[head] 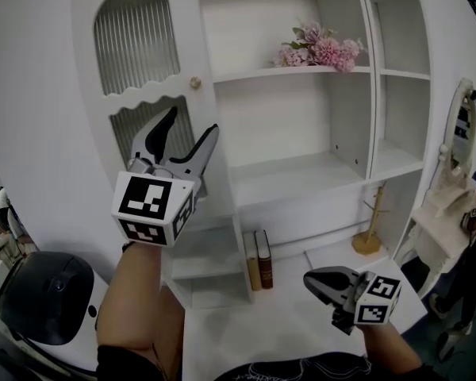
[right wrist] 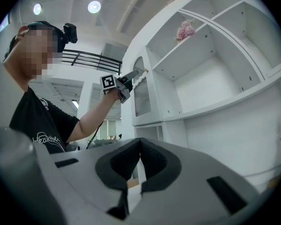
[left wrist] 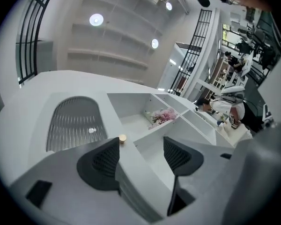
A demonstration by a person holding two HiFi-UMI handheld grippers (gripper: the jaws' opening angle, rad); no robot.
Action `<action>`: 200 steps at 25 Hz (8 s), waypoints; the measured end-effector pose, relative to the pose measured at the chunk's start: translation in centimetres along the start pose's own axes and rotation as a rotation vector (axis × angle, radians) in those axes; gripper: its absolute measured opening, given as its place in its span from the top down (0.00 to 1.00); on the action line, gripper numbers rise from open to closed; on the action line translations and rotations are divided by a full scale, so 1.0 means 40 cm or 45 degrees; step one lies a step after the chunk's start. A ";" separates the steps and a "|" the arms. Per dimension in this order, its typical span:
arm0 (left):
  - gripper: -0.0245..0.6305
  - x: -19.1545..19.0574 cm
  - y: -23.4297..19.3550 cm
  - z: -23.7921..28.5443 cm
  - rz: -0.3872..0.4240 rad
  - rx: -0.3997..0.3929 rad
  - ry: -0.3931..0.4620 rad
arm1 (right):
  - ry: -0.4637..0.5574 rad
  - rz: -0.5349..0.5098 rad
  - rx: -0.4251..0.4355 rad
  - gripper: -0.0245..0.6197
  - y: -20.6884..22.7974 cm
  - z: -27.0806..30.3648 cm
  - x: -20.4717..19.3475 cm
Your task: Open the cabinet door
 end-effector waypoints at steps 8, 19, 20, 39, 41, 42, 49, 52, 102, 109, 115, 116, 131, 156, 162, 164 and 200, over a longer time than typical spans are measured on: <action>0.53 -0.019 -0.044 0.120 0.157 0.025 -0.042 | 0.015 -0.008 -0.080 0.95 0.024 -0.021 0.022; 0.54 -0.051 -0.095 0.187 0.132 0.105 -0.032 | -0.001 0.040 -0.137 0.95 0.049 -0.025 -0.018; 0.54 -0.050 -0.098 0.191 0.131 0.109 -0.024 | 0.000 0.043 -0.145 0.95 0.053 -0.027 -0.019; 0.84 -0.062 -0.104 0.202 0.297 0.183 -0.035 | 0.015 0.060 -0.201 0.95 0.055 -0.057 -0.027; 0.85 -0.062 -0.105 0.201 0.295 0.185 -0.043 | 0.017 0.058 -0.204 0.95 0.050 -0.064 -0.027; 0.85 -0.062 -0.105 0.201 0.287 0.183 -0.044 | 0.019 0.057 -0.207 0.95 0.048 -0.069 -0.027; 0.85 -0.054 -0.103 0.194 0.308 0.157 -0.052 | 0.026 0.058 -0.216 0.95 0.026 -0.100 -0.031; 0.85 -0.040 -0.101 0.178 0.279 0.164 -0.041 | 0.027 0.061 -0.209 0.95 0.016 -0.106 -0.038; 0.85 0.194 -0.135 -0.145 -0.183 0.080 0.077 | -0.008 0.267 0.053 0.95 -0.109 -0.241 -0.109; 0.85 0.206 -0.157 -0.185 -0.212 0.023 0.106 | -0.013 0.248 0.073 0.95 -0.169 -0.186 -0.112; 0.85 0.216 -0.176 -0.221 -0.252 -0.027 0.150 | -0.004 0.228 0.058 0.95 -0.218 -0.141 -0.116; 0.85 0.217 -0.179 -0.224 -0.255 -0.036 0.155 | -0.003 0.225 0.057 0.95 -0.224 -0.134 -0.115; 0.85 0.233 -0.232 -0.305 -0.396 -0.151 0.265 | 0.009 0.169 0.036 0.95 -0.326 -0.047 -0.119; 0.84 0.240 -0.355 -0.465 -0.524 -0.232 0.375 | -0.008 0.106 -0.012 0.95 -0.489 0.042 -0.153; 0.84 0.245 -0.422 -0.547 -0.551 -0.249 0.400 | 0.010 0.098 -0.033 0.95 -0.579 0.092 -0.177; 0.84 0.242 -0.424 -0.549 -0.554 -0.246 0.399 | 0.007 0.104 -0.037 0.95 -0.582 0.093 -0.185; 0.84 0.146 -0.282 -1.015 -0.871 0.055 0.249 | -0.071 0.181 0.001 0.95 -0.786 0.043 -0.251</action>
Point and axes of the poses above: the fingertips, and each gripper's own axes: z forward along the fingers, y to its right, x out of its top, the point moved 6 cm from there along -z, backward along the fingers, and after that the axes turned 7 degrees about y, right-handed, at the moved point
